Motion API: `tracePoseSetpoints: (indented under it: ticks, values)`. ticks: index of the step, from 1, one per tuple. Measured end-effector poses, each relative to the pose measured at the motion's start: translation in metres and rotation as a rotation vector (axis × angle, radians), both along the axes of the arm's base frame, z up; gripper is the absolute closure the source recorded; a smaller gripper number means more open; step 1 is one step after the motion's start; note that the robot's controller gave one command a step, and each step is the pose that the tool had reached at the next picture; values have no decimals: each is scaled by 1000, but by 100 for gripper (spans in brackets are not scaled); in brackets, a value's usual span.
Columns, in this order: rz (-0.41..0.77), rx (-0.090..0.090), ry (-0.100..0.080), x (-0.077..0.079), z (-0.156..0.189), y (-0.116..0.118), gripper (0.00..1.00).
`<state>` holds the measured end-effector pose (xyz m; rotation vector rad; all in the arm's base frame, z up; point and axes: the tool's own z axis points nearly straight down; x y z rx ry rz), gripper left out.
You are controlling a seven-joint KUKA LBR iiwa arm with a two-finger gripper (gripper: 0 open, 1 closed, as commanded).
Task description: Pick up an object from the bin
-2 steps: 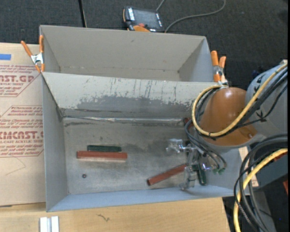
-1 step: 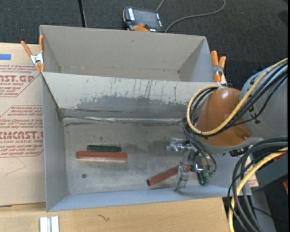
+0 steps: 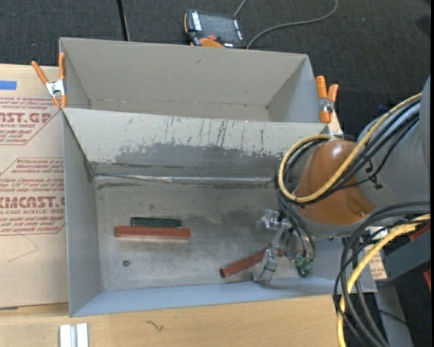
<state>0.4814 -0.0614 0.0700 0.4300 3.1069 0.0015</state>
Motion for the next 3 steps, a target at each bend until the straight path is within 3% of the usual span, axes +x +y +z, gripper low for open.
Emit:
tracePoseSetpoints:
  ticks: [1, 2, 3]
  values:
    - [0, 0, 1, 1, 0, 1, 0]
    - [1, 0, 6, 0, 0, 1, 100]
    - [2, 0, -2, 1, 73, 1, 100]
